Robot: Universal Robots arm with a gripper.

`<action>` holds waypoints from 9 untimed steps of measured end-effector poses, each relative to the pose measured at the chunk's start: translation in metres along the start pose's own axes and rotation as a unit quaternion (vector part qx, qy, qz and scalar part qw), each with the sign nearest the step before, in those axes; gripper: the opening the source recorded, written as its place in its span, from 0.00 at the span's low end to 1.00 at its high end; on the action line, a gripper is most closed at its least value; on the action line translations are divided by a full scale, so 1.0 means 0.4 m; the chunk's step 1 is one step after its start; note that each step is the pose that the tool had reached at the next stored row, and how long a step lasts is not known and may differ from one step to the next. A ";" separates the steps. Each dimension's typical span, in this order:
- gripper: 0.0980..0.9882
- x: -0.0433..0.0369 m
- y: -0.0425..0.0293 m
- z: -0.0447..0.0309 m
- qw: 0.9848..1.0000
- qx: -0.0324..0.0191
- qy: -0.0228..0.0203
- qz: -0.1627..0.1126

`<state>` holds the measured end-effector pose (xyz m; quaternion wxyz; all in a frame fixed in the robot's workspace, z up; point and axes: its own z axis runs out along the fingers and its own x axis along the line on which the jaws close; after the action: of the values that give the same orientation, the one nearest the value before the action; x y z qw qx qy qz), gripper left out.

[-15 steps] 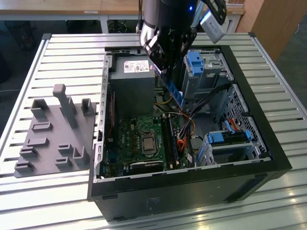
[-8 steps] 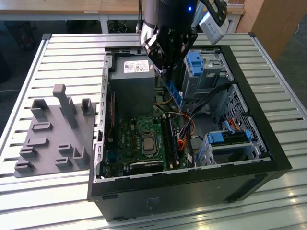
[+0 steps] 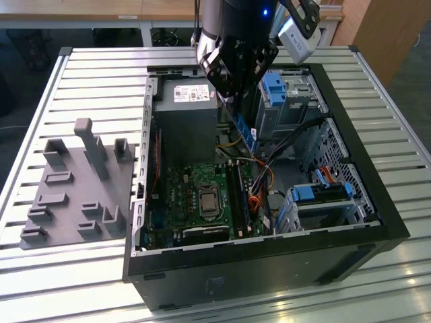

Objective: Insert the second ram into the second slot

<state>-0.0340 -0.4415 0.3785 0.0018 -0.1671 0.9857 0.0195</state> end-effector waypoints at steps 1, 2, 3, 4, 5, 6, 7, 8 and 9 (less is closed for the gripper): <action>0.04 0.000 0.000 0.000 1.000 0.000 0.000 0.005; 0.04 0.000 0.000 0.000 1.000 0.000 0.000 0.011; 0.04 0.000 0.000 0.000 1.000 0.000 -0.001 0.017; 0.04 0.000 0.000 0.000 1.000 0.000 -0.001 0.025; 0.04 0.000 0.000 0.000 0.999 0.001 -0.001 0.033; 0.04 0.000 0.000 0.000 0.999 0.001 -0.001 0.041; 0.04 0.000 0.000 0.000 0.999 0.001 -0.002 0.049; 0.04 0.000 0.000 0.000 0.998 0.002 -0.002 0.058; 0.04 0.000 0.000 0.000 0.998 0.002 -0.002 0.066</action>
<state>-0.0340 -0.4415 0.3783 0.0028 -0.1020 0.9946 0.0182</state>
